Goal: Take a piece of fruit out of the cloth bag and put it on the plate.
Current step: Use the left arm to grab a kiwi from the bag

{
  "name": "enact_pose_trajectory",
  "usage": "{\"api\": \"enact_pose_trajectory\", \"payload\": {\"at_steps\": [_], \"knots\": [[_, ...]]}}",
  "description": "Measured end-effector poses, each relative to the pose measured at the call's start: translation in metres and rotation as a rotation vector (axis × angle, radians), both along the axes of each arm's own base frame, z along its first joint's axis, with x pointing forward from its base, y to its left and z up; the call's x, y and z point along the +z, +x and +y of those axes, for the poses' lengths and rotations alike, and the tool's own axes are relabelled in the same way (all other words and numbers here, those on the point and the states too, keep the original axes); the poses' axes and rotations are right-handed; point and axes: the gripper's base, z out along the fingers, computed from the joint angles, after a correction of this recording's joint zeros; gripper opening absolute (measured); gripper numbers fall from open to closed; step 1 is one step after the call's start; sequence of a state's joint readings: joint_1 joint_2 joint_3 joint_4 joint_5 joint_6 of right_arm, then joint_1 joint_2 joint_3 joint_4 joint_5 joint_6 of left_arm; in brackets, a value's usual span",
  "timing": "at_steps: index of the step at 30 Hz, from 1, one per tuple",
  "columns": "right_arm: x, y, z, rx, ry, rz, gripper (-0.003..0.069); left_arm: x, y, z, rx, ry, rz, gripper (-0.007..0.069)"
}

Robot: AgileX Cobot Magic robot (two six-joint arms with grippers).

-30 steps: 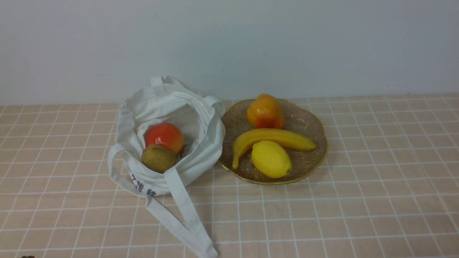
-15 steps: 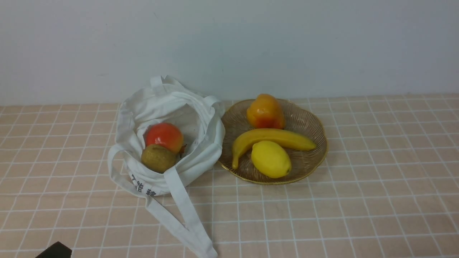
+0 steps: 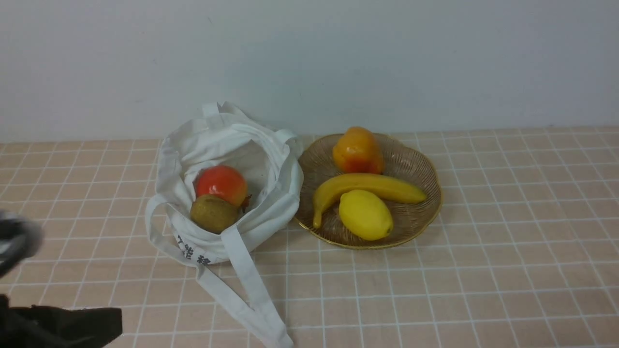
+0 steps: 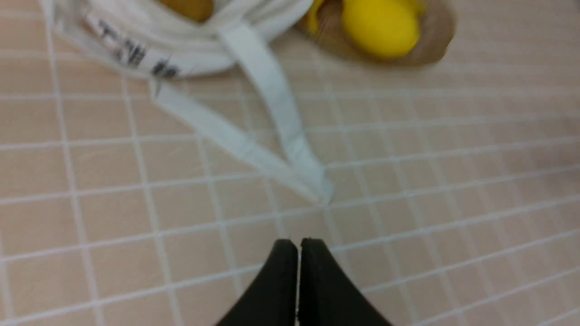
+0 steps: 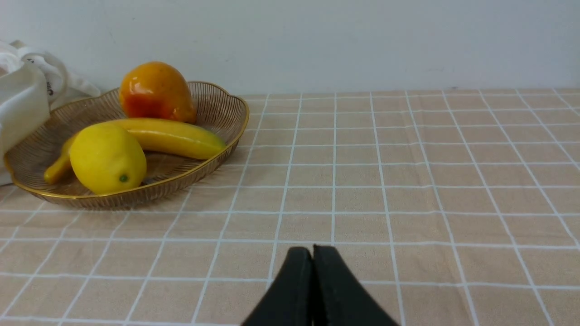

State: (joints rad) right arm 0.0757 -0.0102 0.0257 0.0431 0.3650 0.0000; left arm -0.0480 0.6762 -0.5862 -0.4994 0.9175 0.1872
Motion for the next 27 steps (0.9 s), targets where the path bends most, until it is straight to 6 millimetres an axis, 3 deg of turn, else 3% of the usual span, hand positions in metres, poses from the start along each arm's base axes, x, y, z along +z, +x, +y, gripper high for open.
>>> {"api": "enact_pose_trajectory", "payload": {"at_steps": [3,5,6,8,9,14,15,18,19,21,27], "knots": [[0.000,0.000,0.000,0.000,0.000,0.000,-0.0015,0.009,0.049,0.007,-0.047,0.167,0.152,-0.0008],[0.000,0.000,0.000,0.000,0.000,0.000,-0.0015,0.011,0.062,0.007,-0.049,0.188,0.165,-0.0008],[0.000,0.000,0.000,0.000,0.000,0.000,-0.0015,0.016,0.086,0.008,-0.053,0.213,0.185,-0.0006],[0.000,0.000,0.000,0.000,0.000,0.000,-0.0015,0.017,0.103,0.007,-0.055,0.217,0.199,-0.0003],[0.000,0.000,0.000,0.000,0.000,0.000,-0.0015,0.017,0.124,0.004,-0.065,0.214,0.220,0.0006],[0.000,0.000,0.000,0.000,0.000,0.000,-0.0015,0.006,0.161,-0.014,-0.114,0.191,0.271,0.0075],[0.000,0.000,0.000,0.000,0.000,0.000,-0.0015,0.001,0.173,-0.024,-0.139,0.194,0.278,0.0127],[0.000,0.000,0.000,0.000,0.000,0.000,-0.0015,-0.002,0.188,-0.036,-0.163,0.199,0.260,0.0191],[0.000,0.000,0.000,0.000,0.000,0.000,-0.0015,-0.007,0.202,-0.046,-0.180,0.214,0.247,0.0262],[0.000,0.000,0.000,0.000,0.000,0.000,-0.0015,-0.013,0.217,-0.053,-0.194,0.241,0.232,0.0325],[0.000,0.000,0.000,0.000,0.000,0.000,-0.0015,-0.040,0.248,-0.057,-0.221,0.353,0.257,0.0511]]}}
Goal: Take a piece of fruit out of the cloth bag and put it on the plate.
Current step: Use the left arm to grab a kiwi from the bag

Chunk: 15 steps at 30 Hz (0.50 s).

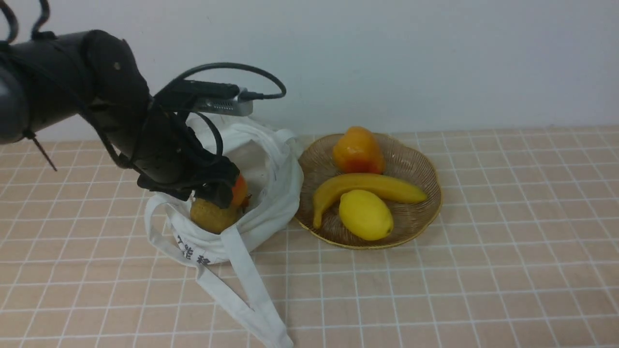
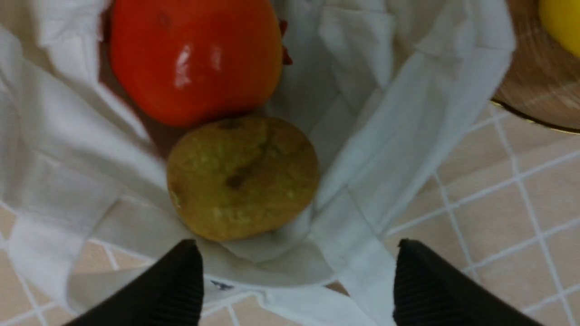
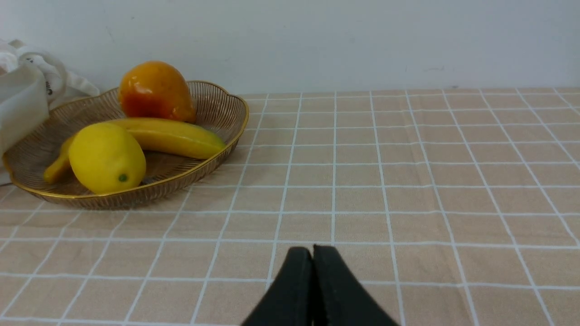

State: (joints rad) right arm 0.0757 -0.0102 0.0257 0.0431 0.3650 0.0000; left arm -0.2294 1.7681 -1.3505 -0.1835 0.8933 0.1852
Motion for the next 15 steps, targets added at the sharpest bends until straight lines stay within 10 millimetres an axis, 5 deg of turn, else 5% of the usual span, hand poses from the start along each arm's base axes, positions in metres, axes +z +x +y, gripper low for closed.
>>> {"api": "enact_pose_trajectory", "payload": {"at_steps": [4,15], "knots": [[0.000,0.000,0.000,0.000,0.000,0.000,-0.0015,-0.022,0.011,0.000,0.000,0.036,0.016,0.0578],[0.000,0.000,0.000,0.000,0.000,0.000,-0.0015,-0.056,0.023,-0.002,0.004,0.053,0.063,0.0582]]}}
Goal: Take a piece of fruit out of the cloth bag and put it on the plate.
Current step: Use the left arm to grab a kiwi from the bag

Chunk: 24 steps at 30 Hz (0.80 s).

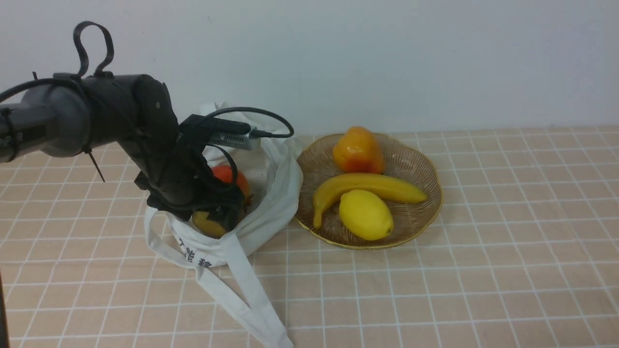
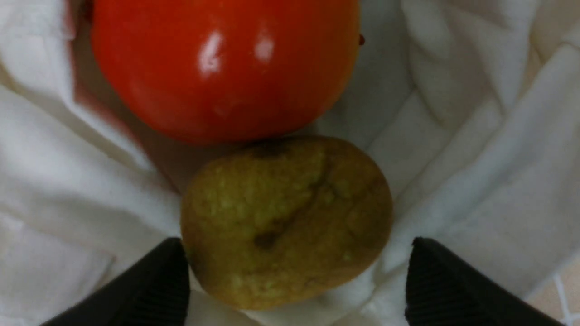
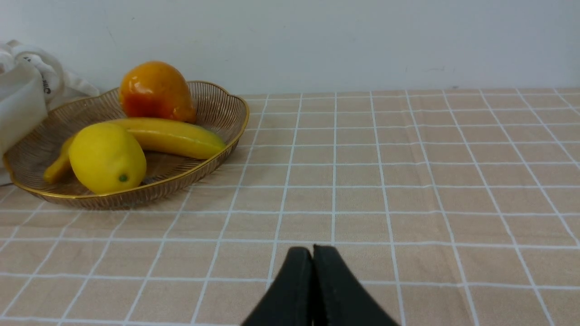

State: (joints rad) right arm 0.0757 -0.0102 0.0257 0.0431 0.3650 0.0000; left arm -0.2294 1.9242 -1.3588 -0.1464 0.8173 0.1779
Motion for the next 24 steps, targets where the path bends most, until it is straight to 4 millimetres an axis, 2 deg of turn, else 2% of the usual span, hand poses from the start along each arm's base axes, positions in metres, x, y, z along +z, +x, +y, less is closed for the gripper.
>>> {"api": "enact_pose_trajectory", "payload": {"at_steps": [3,4,5,7,9,15,17,20,21,24], "knots": [[0.000,0.000,0.000,0.000,0.000,0.000,-0.0015,-0.001,0.001,0.000,0.001,-0.001,-0.007,0.0556],[0.000,0.000,0.000,0.000,0.000,0.000,-0.0015,-0.001,0.001,0.000,0.001,0.000,-0.008,0.0513],[0.000,0.000,0.000,0.000,0.000,0.000,-0.0015,-0.001,0.001,0.000,0.001,0.000,-0.008,0.0505],[0.000,0.000,0.000,0.000,0.000,0.000,-0.0015,-0.001,0.001,0.000,0.000,0.001,-0.007,0.0361],[0.000,0.000,0.000,0.000,0.000,0.000,-0.0015,-0.001,0.000,0.000,-0.001,0.003,0.000,0.0264],[0.000,0.000,0.000,0.000,0.000,0.000,-0.0015,0.009,-0.002,0.000,0.000,0.001,0.009,0.0257],[0.000,0.000,0.000,0.000,0.000,0.000,-0.0015,0.022,-0.002,0.000,-0.004,-0.003,-0.003,0.0257],[0.000,0.000,0.000,0.000,0.000,0.000,-0.0015,0.053,-0.004,0.000,-0.012,-0.013,-0.045,0.0257],[0.000,0.000,0.000,0.000,0.000,0.000,-0.0015,0.053,-0.004,0.000,-0.012,-0.013,-0.045,0.0257],[0.000,0.000,0.000,0.000,0.000,0.000,-0.0015,0.075,-0.006,0.001,-0.019,-0.015,-0.082,0.0257]]}}
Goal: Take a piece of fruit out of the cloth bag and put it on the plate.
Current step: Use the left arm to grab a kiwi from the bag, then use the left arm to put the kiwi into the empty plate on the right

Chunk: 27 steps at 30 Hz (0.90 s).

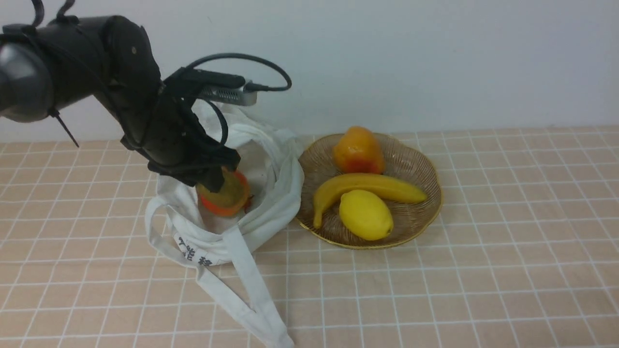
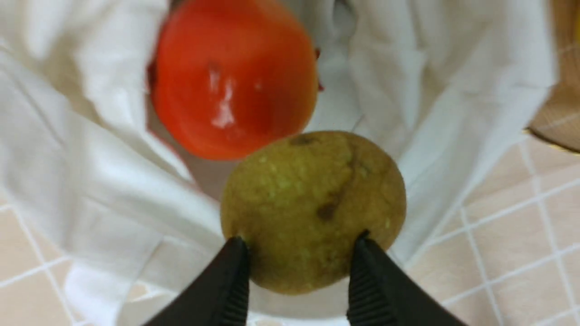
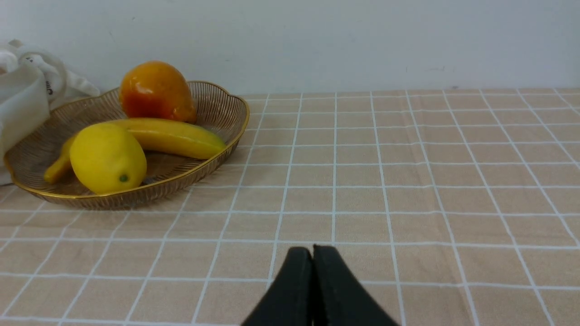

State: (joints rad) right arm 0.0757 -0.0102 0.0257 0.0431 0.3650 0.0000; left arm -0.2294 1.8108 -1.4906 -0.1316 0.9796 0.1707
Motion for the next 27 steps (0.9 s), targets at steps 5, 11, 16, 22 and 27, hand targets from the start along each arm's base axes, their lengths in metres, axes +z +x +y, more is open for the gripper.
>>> {"api": "enact_pose_trajectory", "payload": {"at_steps": [5,11,16,22,27], "knots": [[0.000,0.000,0.000,0.000,0.000,0.000,-0.0015,0.037,-0.006,0.004,-0.001,0.016,-0.051,0.0256],[0.000,0.000,0.000,0.000,0.000,0.000,-0.0015,0.086,-0.021,-0.031,-0.057,-0.117,-0.116,0.0254],[0.000,0.000,0.000,0.000,0.000,0.000,-0.0015,0.068,-0.025,-0.092,-0.168,-0.206,-0.104,0.0254],[0.000,0.000,0.000,0.000,0.000,0.000,-0.0015,0.018,-0.014,-0.146,-0.228,-0.223,-0.096,0.0254],[0.000,0.000,0.000,0.000,0.000,0.000,-0.0015,-0.017,-0.003,-0.170,-0.223,-0.244,-0.119,0.0254]]}}
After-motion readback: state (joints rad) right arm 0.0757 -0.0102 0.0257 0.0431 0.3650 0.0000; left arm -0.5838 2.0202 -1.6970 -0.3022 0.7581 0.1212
